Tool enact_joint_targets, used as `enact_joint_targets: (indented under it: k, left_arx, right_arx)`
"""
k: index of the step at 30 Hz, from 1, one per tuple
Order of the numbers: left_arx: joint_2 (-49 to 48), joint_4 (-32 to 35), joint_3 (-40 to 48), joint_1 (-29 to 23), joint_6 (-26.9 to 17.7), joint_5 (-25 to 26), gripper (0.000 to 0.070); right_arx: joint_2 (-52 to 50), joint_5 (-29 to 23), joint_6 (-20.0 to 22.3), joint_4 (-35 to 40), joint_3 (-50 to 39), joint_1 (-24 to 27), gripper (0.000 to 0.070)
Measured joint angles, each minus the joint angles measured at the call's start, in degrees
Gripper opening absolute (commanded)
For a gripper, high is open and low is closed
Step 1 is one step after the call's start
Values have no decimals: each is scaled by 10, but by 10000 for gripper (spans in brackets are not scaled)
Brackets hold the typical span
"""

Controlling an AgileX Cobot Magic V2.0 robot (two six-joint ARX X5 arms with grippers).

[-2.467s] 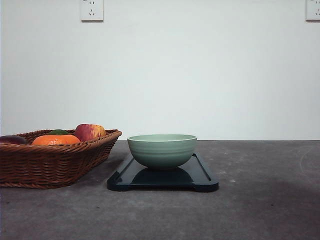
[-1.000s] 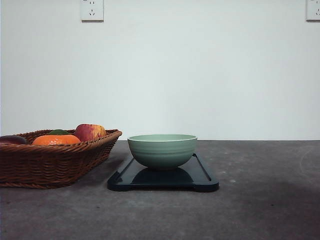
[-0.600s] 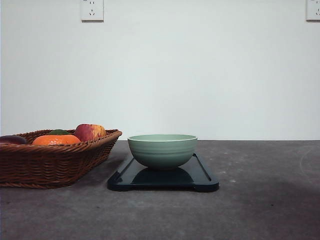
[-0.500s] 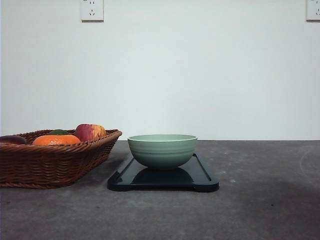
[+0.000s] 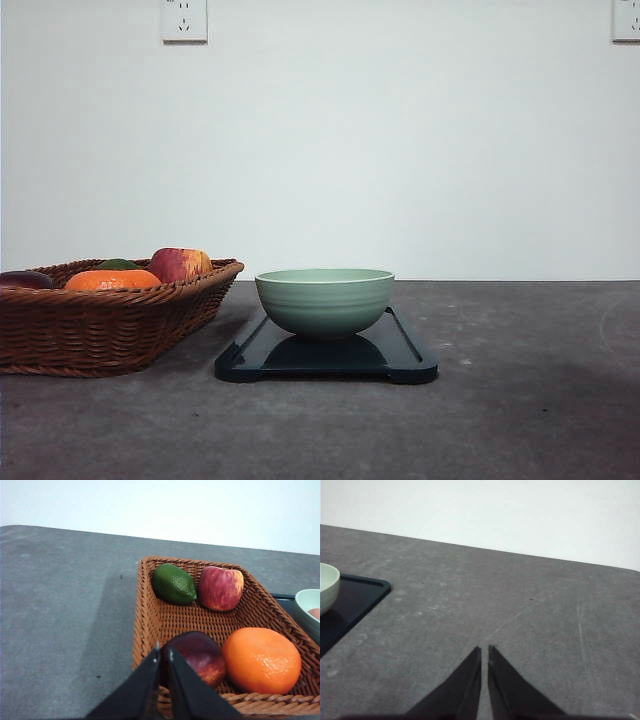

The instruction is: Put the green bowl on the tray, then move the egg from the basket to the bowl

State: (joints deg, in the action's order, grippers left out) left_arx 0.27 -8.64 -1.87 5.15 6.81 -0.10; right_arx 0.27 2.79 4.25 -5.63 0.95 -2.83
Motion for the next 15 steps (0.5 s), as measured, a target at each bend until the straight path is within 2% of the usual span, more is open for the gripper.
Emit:
enact_joint_targets:
  k: [15]
  left_arx:
    - [0, 0, 0, 0, 0, 0, 19]
  right_arx:
    - [0, 0, 0, 0, 0, 0, 17]
